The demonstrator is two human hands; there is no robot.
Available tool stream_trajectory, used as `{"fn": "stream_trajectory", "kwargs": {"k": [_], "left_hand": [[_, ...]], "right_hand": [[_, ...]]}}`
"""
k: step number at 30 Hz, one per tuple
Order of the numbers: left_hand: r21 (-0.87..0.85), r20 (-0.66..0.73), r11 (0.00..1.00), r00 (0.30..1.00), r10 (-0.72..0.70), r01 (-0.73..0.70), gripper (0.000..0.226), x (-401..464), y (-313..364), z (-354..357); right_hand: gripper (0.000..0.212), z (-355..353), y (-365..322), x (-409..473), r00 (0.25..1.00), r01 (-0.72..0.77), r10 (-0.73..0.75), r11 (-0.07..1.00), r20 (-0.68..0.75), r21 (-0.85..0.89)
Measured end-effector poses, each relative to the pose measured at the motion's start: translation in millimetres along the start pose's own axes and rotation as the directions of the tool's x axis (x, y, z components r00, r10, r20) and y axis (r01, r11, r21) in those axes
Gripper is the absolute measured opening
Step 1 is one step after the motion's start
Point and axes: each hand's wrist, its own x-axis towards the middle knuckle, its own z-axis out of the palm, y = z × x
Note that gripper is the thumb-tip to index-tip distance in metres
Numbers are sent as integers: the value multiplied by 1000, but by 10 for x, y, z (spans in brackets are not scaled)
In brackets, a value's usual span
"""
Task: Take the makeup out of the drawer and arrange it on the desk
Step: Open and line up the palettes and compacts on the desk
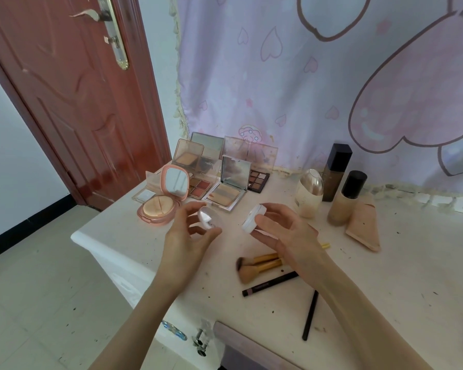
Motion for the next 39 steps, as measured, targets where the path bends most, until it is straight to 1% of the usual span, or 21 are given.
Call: {"fn": "stream_trajectory", "kwargs": {"k": [2, 4, 7, 11, 14, 17, 19, 22, 23, 25, 28, 34, 39], "left_hand": [[79, 10, 997, 1000, -19, 18, 53, -12, -64, -96], [203, 16, 979, 1000, -15, 11, 57, -20, -121, -187], [394, -14, 918, 999, 51, -42, 62, -43, -189, -272], [526, -63, 849, 993, 96, -48, 64, -94, -280, -305], [549, -102, 835, 990, 95, -23, 63, -107, -324, -342], [562, -110, 827, 989, 95, -16, 57, -146, -361, -407], [555, -113, 832, 990, 81, -5, 54, -169, -357, -431], [520, -125, 854, 991, 41, 30, 55, -163, -299, -414], [493, -123, 869, 992, 19, 45, 57, -150, -274, -404], [428, -112, 902, 994, -4, 52, 59, -126, -237, -385], [385, -115, 921, 993, -12, 56, 57, -117, -179, -365], [371, -207, 924, 978, -10, 88, 53, -125, -144, -345], [376, -200, 921, 979, -30, 105, 50, -109, -121, -349]], "right_hand": [[29, 28, -4, 41, 999, 41, -38, 984, 16, -173], [25, 93, -22, 94, 996, 87, -74, 937, 53, -340], [25, 217, 18, 226, 993, 119, -95, 869, 73, -480], [34, 393, 141, 416, 993, 118, -110, 803, 49, -585], [38, 511, 233, 499, 992, 124, -120, 767, 50, -630], [40, 603, 276, 557, 983, 183, -159, 726, 97, -663], [43, 655, 284, 604, 972, 234, -177, 622, 158, -747], [42, 730, 318, 678, 947, 314, -199, 393, 253, -865], [42, 751, 337, 696, 941, 327, -205, 331, 271, -885], [43, 786, 372, 720, 934, 338, -216, 277, 284, -899], [43, 815, 390, 746, 931, 340, -233, 281, 280, -897], [37, 834, 364, 735, 929, 336, -266, 321, 256, -886], [40, 863, 346, 698, 934, 323, -282, 408, 219, -854]]}}
